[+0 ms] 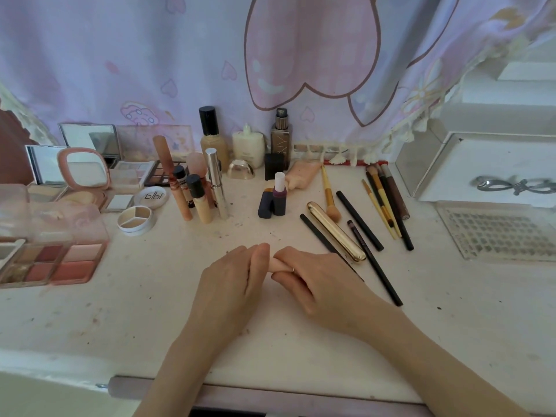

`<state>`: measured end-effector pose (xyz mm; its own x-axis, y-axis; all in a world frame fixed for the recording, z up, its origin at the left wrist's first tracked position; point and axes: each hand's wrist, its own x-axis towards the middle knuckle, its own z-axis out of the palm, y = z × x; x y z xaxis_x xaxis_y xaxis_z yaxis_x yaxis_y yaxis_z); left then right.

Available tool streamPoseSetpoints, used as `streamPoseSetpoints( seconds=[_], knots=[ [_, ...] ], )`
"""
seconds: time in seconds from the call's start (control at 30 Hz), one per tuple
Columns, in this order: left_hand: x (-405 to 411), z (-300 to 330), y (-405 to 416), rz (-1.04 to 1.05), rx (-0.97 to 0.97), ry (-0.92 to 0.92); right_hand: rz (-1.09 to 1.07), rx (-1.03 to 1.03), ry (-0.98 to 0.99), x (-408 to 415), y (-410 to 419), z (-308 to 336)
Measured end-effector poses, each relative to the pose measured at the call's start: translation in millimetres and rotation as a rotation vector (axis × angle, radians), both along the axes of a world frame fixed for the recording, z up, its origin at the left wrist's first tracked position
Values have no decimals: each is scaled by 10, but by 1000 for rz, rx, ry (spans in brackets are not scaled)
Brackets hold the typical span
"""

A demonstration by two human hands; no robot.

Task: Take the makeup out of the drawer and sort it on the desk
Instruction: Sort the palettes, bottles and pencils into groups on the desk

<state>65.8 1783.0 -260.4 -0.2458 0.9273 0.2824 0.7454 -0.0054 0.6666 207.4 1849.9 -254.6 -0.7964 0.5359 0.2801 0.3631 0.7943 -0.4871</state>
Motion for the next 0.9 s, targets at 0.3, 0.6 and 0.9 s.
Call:
streamPoseSetpoints(
  seconds=[0.3, 0.6, 0.9],
  knots=[
    [-11, 10, 11, -4, -34, -99, -69, -38, -11, 24, 54, 7],
    [-90, -11, 15, 199, 157, -200, -216, -236, 98, 103, 107, 29],
    [-87, -24, 157, 353, 9, -170, -256, -350, 407, -39, 262, 146]
  ],
)
